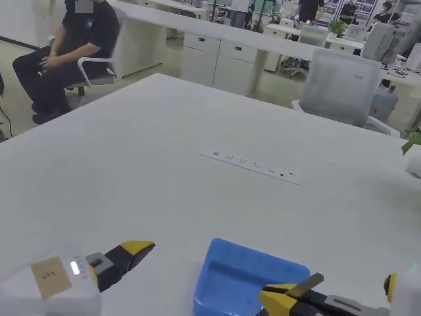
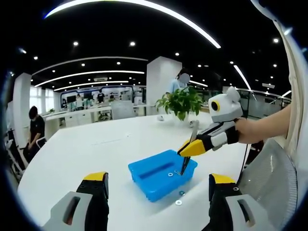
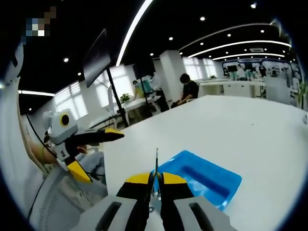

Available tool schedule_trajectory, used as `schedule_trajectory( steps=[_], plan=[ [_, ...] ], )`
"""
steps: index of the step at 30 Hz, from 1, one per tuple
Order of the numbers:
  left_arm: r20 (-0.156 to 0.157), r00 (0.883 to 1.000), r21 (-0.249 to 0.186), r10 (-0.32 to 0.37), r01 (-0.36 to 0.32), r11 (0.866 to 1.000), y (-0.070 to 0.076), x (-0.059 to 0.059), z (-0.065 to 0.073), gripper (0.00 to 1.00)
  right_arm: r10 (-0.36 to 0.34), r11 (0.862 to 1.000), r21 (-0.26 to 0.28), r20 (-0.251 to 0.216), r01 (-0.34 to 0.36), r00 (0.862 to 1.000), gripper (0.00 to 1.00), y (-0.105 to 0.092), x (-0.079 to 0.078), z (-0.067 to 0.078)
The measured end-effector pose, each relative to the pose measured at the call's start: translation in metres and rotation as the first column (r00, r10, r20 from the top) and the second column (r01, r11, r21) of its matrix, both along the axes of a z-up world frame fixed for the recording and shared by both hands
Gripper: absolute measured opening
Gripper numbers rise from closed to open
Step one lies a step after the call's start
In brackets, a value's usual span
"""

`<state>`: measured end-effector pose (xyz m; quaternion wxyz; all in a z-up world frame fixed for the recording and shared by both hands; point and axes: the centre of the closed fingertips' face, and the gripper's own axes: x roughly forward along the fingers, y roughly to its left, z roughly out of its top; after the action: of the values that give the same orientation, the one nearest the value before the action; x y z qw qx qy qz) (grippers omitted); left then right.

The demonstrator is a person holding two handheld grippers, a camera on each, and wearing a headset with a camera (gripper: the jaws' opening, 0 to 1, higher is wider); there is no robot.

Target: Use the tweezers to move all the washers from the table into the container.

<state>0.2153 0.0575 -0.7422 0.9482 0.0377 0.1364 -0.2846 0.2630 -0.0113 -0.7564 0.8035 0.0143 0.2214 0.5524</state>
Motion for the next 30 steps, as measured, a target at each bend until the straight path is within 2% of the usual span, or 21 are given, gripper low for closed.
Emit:
schedule_trajectory(
  steps=[6, 13, 26, 30],
  plan=[
    [0.000, 1.000, 0.002, -0.002, 0.002, 1.000, 0.000, 0.000, 0.000, 0.87, -0.024, 1.000, 0.016, 0.003, 0.024, 1.000, 0.03, 0.001, 0.012, 0.005],
    [0.001, 1.000, -0.002, 0.000, 0.000, 1.000, 0.000, 0.000, 0.001, 0.87, -0.043, 0.999, 0.014, 0.000, 0.043, 0.999, 0.03, 0.003, 0.024, 0.004],
    [0.002, 1.000, -0.003, 0.002, -0.002, 1.000, 0.000, 0.001, 0.001, 0.87, -0.055, 0.998, -0.044, -0.020, 0.054, 0.998, 0.03, 0.004, 0.041, -0.016],
    [0.003, 1.000, -0.003, 0.004, -0.004, 1.000, 0.000, 0.001, 0.001, 0.87, -0.061, 0.997, -0.046, -0.042, 0.059, 0.997, 0.03, 0.004, 0.045, -0.024]
  ],
)
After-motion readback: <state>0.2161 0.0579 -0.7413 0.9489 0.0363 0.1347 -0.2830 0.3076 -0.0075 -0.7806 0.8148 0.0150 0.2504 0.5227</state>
